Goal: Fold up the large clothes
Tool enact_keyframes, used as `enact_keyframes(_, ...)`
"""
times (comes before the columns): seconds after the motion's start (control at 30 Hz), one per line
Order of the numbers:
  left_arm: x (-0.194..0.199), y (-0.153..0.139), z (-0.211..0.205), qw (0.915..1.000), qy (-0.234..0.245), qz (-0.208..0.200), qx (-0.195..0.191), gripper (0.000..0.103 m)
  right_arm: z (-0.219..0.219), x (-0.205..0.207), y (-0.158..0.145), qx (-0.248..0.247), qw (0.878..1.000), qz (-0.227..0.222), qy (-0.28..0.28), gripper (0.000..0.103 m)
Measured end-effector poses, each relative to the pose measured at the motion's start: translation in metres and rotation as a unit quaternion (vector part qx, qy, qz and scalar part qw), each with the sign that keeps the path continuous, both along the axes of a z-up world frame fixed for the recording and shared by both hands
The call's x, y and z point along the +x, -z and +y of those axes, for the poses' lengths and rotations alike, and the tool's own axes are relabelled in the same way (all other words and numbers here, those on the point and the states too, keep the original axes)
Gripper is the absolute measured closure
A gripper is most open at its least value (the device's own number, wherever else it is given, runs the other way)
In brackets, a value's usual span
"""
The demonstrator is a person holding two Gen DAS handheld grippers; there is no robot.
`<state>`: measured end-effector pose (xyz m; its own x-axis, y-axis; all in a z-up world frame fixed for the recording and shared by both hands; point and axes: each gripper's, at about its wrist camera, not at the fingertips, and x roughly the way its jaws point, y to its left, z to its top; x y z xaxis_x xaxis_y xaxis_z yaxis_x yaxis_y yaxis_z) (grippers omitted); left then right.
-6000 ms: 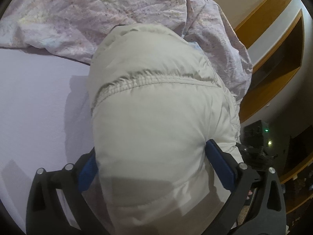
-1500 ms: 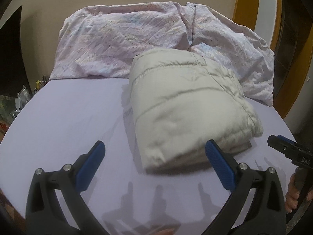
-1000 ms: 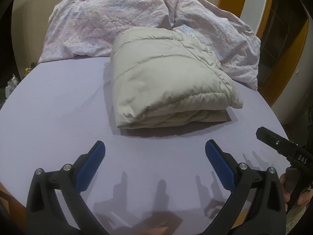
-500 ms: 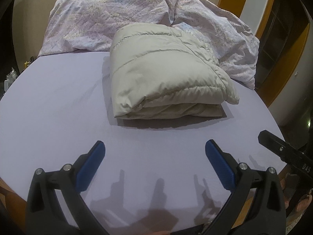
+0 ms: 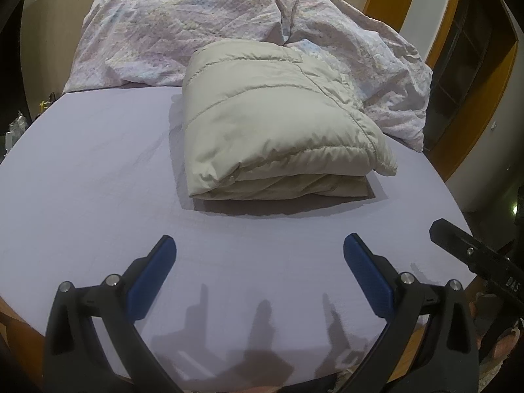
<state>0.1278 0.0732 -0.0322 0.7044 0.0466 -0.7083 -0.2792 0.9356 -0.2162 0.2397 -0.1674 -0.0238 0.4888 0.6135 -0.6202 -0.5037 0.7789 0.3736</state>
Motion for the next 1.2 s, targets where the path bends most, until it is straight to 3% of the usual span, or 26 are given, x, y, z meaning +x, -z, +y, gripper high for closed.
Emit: enact_keyframes(1.2,0.0032,-0.0022,-0.0031,0.9998,0.015,-0.007,-0.009,0.002,0.0005,0.0058,-0.0024,0.002,1.000,0.001,-0.003,0.002)
